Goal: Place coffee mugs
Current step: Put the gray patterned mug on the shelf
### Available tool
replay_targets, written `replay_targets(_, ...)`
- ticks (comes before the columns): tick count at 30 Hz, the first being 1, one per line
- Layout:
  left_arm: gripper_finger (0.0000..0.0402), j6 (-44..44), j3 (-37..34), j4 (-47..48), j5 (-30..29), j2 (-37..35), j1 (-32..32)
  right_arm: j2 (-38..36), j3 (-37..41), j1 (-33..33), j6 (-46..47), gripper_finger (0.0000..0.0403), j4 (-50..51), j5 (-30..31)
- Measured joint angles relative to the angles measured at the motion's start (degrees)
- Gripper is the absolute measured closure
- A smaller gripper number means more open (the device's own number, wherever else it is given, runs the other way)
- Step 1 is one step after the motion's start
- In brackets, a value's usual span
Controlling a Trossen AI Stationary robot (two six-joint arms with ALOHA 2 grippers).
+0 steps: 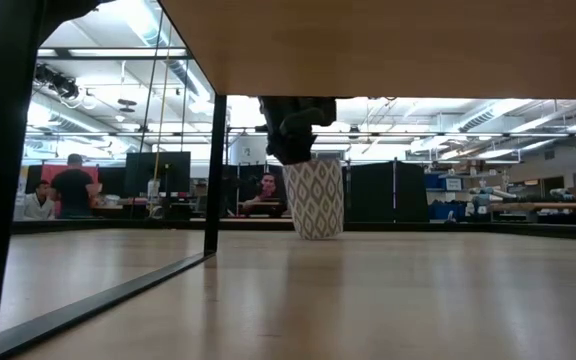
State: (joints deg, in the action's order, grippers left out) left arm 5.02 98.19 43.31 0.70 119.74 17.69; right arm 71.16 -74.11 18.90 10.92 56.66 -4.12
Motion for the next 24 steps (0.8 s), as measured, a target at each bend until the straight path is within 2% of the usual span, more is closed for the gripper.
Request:
replay_targets(8, 0.0330, -1.30, -0.04, -1.12, -0.02, -0.02, -0.02, 0.00, 0.00, 0.00, -0.14, 0.0248, 0.02, 0.00)
replay_targets(19, 0.0255, -1.40, -0.07, -1.64, 0.05, -0.07, -0.61, 0.00, 0.00, 0.00, -0.14, 0.0248, -0.03, 0.00)
replay_targets(24, 0.0244, -4.17, -0.13, -1.25, 0.09, -1.20, -0.16, 0.00, 0.00, 0.00, -0.14, 0.0248, -0.27, 0.00)
